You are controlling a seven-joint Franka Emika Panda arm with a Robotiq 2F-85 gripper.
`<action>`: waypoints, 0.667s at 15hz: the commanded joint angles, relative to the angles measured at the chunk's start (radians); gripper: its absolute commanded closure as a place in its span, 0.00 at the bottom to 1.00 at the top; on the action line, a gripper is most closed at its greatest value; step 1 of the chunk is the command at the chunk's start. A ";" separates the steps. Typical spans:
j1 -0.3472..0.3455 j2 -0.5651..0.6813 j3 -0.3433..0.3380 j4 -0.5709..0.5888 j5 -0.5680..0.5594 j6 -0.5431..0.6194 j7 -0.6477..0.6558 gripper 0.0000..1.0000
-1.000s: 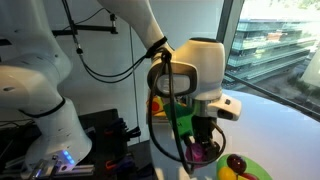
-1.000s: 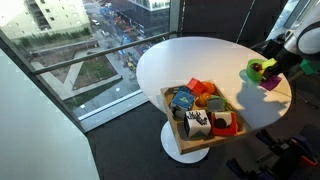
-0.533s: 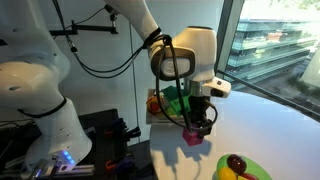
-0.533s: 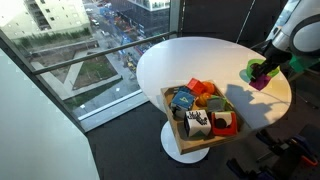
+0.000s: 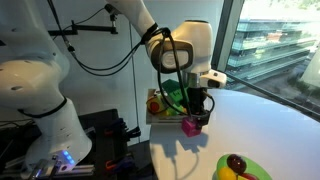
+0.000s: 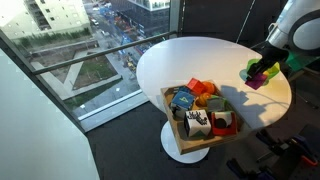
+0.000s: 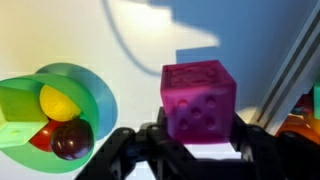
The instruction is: Put the pink block in the box
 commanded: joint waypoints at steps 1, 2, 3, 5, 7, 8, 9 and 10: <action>-0.001 0.001 0.000 0.001 0.000 -0.002 0.000 0.43; -0.001 0.003 0.000 0.001 0.000 -0.002 0.000 0.43; -0.001 0.003 0.000 0.001 0.000 -0.002 0.000 0.43; -0.001 0.003 0.000 0.001 0.000 -0.002 0.000 0.43; 0.001 0.002 0.002 0.001 -0.003 -0.004 0.002 0.68; 0.004 0.000 0.006 0.002 -0.006 -0.004 0.006 0.68; 0.008 -0.002 0.010 0.005 -0.002 -0.008 0.006 0.68; 0.012 -0.005 0.016 0.007 -0.003 -0.010 0.010 0.68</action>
